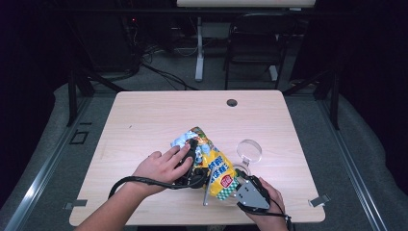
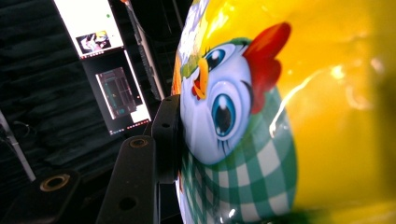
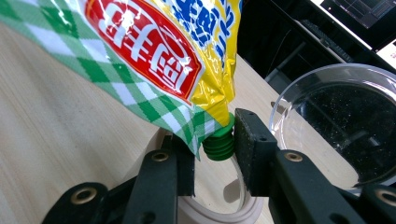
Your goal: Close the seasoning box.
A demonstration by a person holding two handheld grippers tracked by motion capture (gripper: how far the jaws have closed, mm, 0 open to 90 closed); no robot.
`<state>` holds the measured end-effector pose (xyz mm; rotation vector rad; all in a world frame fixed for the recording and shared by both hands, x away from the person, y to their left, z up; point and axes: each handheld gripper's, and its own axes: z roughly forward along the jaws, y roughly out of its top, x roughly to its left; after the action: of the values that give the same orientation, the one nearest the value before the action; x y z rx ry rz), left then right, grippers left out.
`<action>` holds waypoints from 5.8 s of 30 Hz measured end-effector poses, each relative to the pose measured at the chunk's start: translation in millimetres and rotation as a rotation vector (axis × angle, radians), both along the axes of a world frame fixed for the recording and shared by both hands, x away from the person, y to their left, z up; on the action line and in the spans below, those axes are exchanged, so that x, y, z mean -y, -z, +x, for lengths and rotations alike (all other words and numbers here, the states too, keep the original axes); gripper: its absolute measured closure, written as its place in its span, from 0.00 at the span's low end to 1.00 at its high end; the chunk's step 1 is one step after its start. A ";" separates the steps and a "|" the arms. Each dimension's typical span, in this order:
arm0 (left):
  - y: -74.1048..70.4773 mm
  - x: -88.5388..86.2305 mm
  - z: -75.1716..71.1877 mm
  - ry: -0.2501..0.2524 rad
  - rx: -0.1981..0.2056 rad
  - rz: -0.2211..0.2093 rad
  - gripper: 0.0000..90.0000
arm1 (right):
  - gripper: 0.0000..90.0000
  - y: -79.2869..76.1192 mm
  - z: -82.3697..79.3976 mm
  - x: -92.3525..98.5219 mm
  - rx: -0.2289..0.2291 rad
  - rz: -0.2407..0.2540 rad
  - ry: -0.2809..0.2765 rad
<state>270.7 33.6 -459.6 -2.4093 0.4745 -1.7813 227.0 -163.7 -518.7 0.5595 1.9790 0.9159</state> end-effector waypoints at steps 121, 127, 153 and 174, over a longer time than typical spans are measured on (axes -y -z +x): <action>-10.5 12.9 -20.8 0.057 0.133 0.167 0.73 | 0.78 5.2 4.8 -1.4 -0.038 0.085 0.030; -11.3 13.8 -21.2 0.057 0.131 0.176 0.73 | 0.78 5.3 4.8 -1.2 -0.040 0.090 0.028; -17.5 19.4 -21.1 0.072 0.127 0.202 0.76 | 0.78 4.1 5.9 2.0 -0.065 0.135 0.027; -21.4 19.4 -25.3 0.081 0.128 0.219 0.77 | 0.78 3.7 3.6 1.2 -0.081 0.164 0.019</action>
<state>245.3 14.2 -438.2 -2.1438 0.7205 -1.7969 230.7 -164.9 -522.4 0.7166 1.9779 1.0655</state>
